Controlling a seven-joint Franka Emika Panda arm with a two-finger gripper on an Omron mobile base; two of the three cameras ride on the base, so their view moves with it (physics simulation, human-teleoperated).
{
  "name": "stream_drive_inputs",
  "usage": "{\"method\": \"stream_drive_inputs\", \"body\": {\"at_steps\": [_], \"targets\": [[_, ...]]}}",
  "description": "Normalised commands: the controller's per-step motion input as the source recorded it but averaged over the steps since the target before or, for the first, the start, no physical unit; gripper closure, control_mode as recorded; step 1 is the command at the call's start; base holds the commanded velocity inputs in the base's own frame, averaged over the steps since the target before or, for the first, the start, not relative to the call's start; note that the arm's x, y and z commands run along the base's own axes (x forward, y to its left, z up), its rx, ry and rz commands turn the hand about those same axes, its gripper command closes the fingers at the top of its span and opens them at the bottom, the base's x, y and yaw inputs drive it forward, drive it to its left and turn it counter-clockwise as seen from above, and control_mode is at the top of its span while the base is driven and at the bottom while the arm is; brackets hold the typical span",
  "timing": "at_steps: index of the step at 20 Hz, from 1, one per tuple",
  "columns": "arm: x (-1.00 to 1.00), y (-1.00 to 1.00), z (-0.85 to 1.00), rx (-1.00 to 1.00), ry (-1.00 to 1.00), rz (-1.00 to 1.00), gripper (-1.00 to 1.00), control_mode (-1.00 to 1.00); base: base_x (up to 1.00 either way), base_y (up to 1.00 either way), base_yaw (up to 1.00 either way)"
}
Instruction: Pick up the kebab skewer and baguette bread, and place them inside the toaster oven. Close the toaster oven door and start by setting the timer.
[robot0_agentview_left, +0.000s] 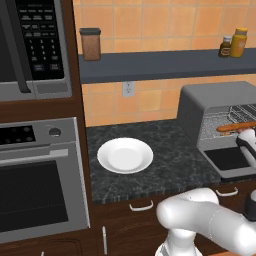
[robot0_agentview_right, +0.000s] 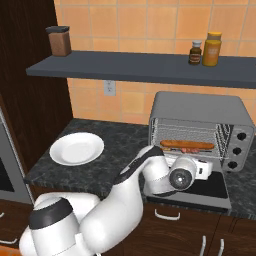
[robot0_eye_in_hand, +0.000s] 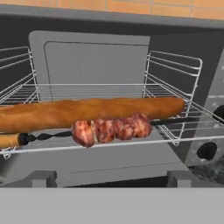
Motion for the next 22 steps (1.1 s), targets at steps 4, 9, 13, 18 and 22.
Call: {"method": "stream_drive_inputs", "body": {"at_steps": [4,9,13,18,22], "targets": [[0.32,0.0,0.0,0.01,-0.14,0.0,-1.0,-1.0,0.0,0.0,0.0],[0.15,-0.05,0.0,0.0,-0.07,0.01,-1.0,-1.0,0.0,0.0,0.0],[0.02,-0.19,0.0,0.0,-0.08,0.05,-1.0,-1.0,0.0,0.0,0.0],[0.0,-0.11,0.0,0.0,-0.09,0.04,-1.0,-1.0,0.0,0.0,0.0],[0.02,0.0,0.0,0.0,-0.1,0.03,-1.0,-1.0,0.0,0.0,0.0]]}}
